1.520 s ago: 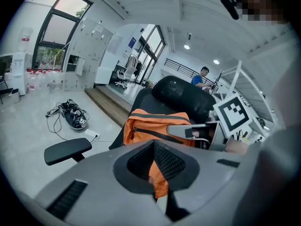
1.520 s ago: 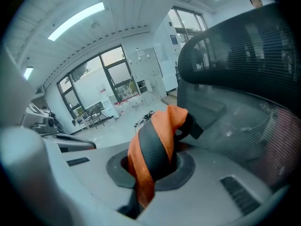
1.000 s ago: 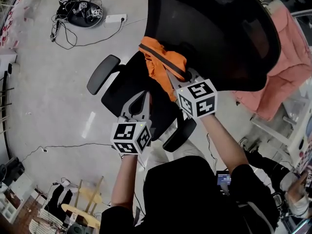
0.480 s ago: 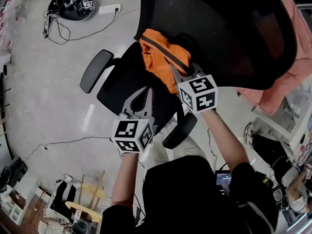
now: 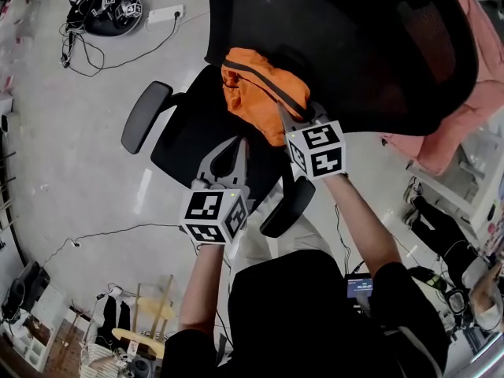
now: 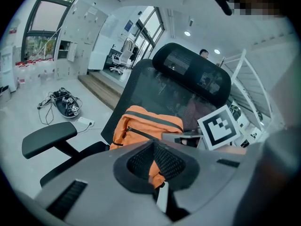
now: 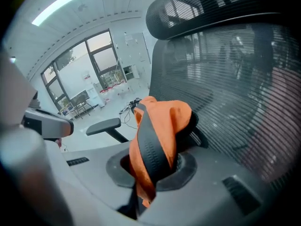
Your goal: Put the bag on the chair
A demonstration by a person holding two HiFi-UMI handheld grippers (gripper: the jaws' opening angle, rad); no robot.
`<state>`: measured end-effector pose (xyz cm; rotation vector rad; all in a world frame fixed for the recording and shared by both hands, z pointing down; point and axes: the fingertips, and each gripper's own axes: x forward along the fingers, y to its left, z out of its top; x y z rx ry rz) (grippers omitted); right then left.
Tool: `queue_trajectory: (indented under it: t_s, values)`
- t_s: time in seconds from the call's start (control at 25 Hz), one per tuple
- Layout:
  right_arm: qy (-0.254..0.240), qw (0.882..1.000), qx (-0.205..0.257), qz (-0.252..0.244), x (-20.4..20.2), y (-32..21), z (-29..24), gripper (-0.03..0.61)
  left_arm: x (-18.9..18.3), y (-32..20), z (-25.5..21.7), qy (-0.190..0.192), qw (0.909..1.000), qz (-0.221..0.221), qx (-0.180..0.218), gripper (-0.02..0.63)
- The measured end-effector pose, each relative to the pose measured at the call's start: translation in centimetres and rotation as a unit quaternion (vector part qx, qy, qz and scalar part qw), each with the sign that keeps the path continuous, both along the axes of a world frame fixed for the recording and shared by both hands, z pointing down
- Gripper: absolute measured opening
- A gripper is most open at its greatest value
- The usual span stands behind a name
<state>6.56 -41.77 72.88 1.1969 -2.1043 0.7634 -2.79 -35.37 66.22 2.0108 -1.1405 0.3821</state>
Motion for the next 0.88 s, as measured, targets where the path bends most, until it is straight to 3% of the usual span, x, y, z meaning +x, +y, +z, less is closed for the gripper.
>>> queue_trajectory:
  t_s: [0.44, 0.88]
  values:
    - [0.041, 0.999, -0.022, 0.005, 2.0, 1.4, 2.9, 0.026, 0.8, 0.8, 1.4, 0.003, 0.9997, 0.020, -0.016, 0.009]
    - [0.075, 0.996, -0.038, 0.028, 5.4, 3.4, 3.1, 0.167, 1.7, 1.6, 0.8, 0.001, 0.9994, 0.034, -0.011, 0.009]
